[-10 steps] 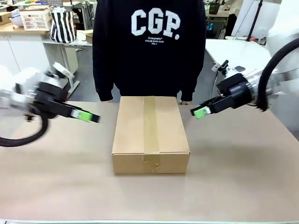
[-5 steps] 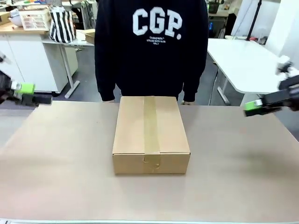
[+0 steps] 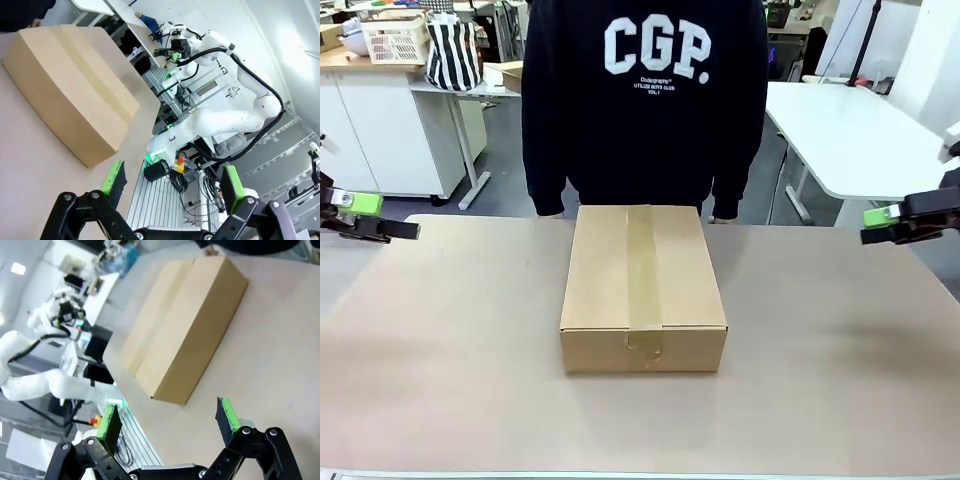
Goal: Pack the gift set into the box.
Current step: Press and hold the closed box until the human finishes sealing it.
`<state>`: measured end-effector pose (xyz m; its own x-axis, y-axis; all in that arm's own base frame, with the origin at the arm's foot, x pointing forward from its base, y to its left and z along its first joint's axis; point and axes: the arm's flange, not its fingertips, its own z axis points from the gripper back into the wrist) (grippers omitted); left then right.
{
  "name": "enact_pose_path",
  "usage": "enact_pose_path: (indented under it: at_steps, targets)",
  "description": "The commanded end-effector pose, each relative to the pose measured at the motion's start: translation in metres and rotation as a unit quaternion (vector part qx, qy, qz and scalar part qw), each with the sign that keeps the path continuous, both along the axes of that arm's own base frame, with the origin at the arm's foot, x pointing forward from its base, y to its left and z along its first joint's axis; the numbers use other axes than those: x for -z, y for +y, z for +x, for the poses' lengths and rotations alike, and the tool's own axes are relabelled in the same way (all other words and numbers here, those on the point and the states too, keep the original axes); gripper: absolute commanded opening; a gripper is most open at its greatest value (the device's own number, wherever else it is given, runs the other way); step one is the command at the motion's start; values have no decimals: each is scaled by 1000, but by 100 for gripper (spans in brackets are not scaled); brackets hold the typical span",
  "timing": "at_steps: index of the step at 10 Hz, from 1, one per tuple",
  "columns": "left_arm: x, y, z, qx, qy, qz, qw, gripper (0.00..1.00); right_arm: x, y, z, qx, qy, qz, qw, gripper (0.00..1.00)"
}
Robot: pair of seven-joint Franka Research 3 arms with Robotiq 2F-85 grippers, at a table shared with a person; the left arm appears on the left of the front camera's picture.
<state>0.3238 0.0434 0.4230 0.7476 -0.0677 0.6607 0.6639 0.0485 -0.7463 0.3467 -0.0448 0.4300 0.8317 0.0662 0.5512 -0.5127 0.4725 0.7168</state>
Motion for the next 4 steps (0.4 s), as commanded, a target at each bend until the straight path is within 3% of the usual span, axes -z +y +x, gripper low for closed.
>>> enact_pose_path:
  at_steps: [1,4]
  targets:
    - [-3,-4,0,-5,-3,-3,1000,100,-3,-1,-2,-3,2,-9,1000,100]
    - [-3,-4,0,-5,-3,-3,1000,100,-3,-1,-2,-3,2,-9,1000,100]
